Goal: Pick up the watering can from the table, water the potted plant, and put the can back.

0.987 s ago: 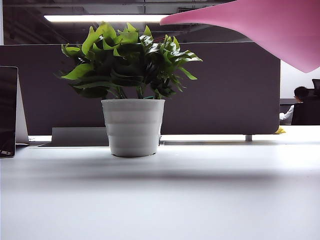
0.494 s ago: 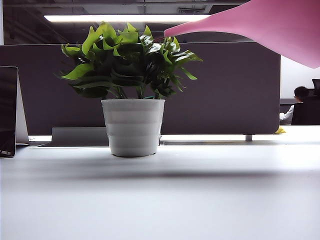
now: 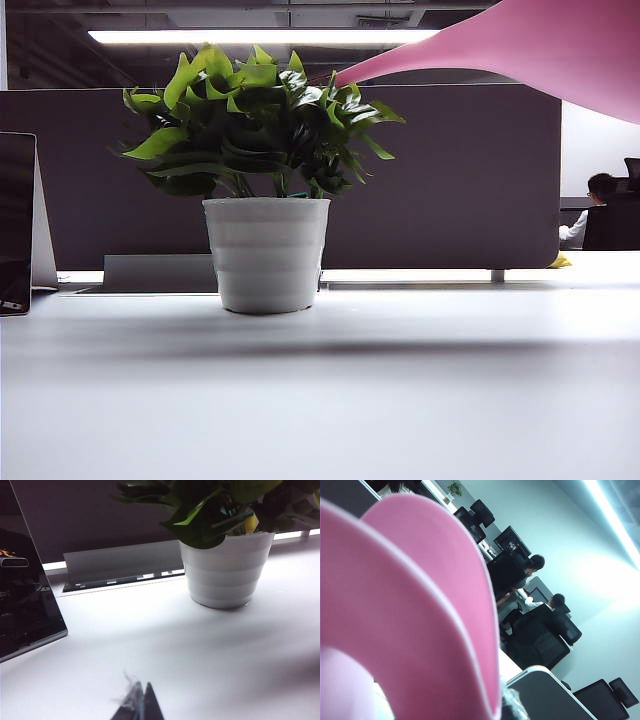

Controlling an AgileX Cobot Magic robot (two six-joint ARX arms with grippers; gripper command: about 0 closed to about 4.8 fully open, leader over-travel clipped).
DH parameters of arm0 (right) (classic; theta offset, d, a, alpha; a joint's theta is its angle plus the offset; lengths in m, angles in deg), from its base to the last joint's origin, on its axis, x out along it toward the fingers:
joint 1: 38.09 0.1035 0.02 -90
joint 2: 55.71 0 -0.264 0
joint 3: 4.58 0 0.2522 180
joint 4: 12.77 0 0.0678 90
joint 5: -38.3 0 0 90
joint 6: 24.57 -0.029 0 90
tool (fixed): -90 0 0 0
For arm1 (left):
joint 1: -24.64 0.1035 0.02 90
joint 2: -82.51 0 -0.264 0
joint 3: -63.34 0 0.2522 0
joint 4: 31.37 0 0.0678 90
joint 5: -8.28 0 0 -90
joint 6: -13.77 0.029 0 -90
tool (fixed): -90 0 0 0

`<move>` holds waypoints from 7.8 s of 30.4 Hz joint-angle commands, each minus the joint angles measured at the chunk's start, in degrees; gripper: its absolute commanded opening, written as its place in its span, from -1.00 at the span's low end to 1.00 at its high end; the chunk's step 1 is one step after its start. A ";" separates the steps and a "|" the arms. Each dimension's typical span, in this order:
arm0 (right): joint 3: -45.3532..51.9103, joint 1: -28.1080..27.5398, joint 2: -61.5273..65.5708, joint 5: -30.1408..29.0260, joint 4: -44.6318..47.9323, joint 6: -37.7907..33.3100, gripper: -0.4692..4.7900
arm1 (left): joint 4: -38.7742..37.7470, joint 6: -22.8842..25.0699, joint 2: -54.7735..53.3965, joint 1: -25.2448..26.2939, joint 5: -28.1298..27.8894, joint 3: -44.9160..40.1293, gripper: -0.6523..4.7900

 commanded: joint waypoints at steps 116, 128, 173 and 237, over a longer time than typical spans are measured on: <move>42.80 -17.31 28.57 -19.37 71.25 -56.61 0.07 | 0.24 0.00 -0.07 -0.17 0.20 0.04 -0.78; 54.84 -17.40 20.50 -12.94 71.52 -57.44 0.07 | 0.24 0.00 -0.07 -0.17 0.17 0.04 -0.78; 71.49 -3.76 -63.19 -25.51 29.62 -79.25 -0.82 | -0.02 0.00 -0.07 17.00 -0.02 0.04 -0.78; 72.08 7.67 -70.40 4.57 -6.71 -47.71 -0.82 | -0.07 0.00 -0.07 16.98 0.00 0.04 -0.78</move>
